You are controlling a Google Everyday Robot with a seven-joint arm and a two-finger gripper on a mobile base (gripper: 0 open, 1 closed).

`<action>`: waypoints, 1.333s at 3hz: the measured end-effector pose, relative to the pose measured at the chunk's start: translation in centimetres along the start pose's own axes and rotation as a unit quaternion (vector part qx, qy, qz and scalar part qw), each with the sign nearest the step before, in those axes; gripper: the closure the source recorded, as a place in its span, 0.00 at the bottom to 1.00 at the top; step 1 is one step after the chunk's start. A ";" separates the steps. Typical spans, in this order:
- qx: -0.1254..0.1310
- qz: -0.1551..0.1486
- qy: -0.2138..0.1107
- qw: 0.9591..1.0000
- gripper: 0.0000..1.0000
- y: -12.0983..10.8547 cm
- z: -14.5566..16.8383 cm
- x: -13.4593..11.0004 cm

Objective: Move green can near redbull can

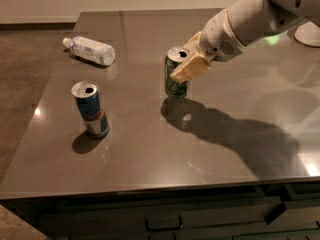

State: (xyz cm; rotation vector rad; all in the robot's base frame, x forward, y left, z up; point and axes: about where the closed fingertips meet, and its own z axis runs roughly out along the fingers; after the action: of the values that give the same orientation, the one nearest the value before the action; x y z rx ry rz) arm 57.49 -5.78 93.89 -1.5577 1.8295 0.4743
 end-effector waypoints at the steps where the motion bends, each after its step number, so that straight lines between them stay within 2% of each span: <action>1: -0.038 -0.035 -0.009 0.999 1.00 3.6 1.3 -1.3; 2: -0.080 -0.062 -0.025 0.995 1.00 6.5 2.4 -3.2; 3: -0.119 -0.087 -0.031 0.989 1.00 9.2 3.7 -4.7; 4: -0.144 -0.102 -0.030 0.984 1.00 10.7 5.1 -5.5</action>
Offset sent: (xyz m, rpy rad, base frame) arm -0.0846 0.0803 -0.0019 0.0510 0.0434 0.3230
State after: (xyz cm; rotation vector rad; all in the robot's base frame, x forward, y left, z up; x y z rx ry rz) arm 48.79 3.89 92.50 -1.8803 1.5861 0.7056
